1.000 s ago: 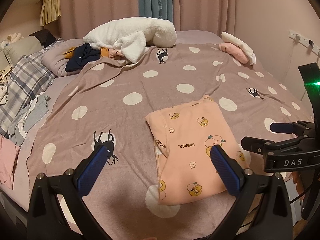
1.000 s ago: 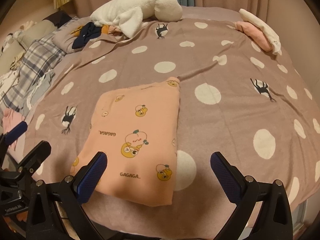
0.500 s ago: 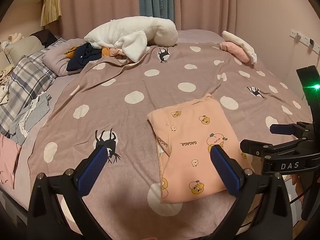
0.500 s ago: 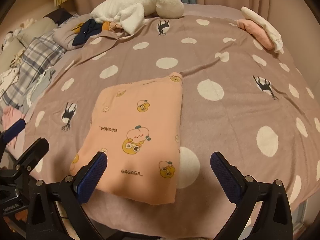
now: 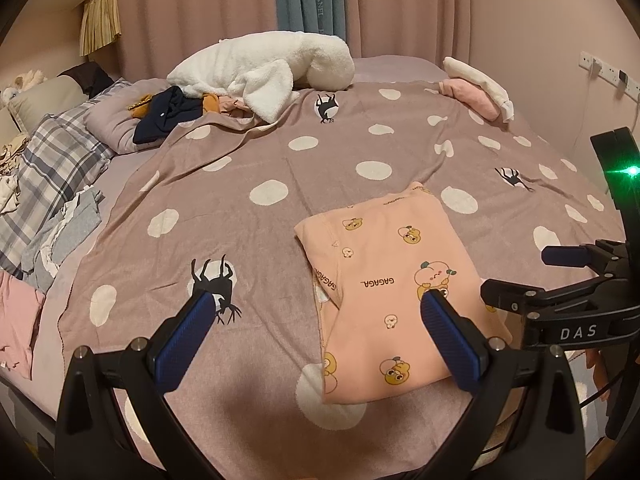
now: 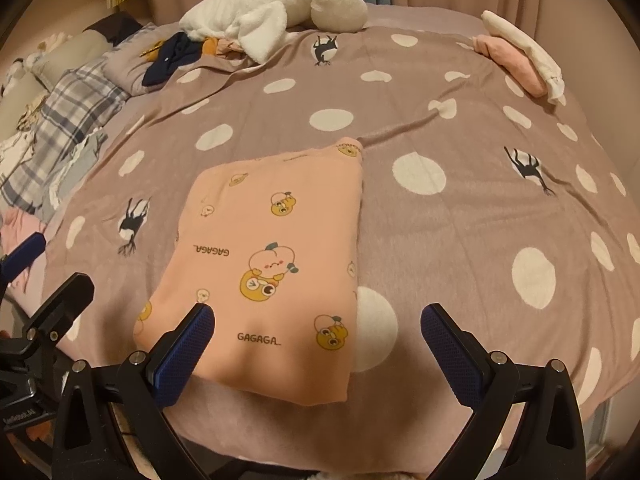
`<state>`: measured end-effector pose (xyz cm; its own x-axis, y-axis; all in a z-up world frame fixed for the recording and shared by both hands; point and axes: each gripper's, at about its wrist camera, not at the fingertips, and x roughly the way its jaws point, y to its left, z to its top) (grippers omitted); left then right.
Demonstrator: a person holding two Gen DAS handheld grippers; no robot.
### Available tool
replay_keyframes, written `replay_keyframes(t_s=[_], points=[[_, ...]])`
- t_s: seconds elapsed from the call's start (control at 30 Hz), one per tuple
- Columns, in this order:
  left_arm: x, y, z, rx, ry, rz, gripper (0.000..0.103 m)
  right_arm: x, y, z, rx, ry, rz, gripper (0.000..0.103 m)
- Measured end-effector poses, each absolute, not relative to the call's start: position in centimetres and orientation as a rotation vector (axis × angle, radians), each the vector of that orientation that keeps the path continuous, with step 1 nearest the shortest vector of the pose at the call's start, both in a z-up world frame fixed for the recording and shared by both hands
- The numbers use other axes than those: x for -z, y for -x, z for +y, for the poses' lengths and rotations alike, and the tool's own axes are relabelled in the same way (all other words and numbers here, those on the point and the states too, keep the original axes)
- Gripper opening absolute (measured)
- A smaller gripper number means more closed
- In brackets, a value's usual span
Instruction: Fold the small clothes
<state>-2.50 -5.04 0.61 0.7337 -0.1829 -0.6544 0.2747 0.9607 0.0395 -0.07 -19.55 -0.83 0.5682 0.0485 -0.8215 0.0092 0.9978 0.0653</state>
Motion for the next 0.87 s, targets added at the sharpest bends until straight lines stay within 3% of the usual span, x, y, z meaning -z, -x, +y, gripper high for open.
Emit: replay_keyframes(t_s=[0.87], points=[[2.3,0.5,-4.1,0.166,-0.154,0.704,0.103,3.2,-1.5,-19.5,0.027,-0.022,0.957,0.102]])
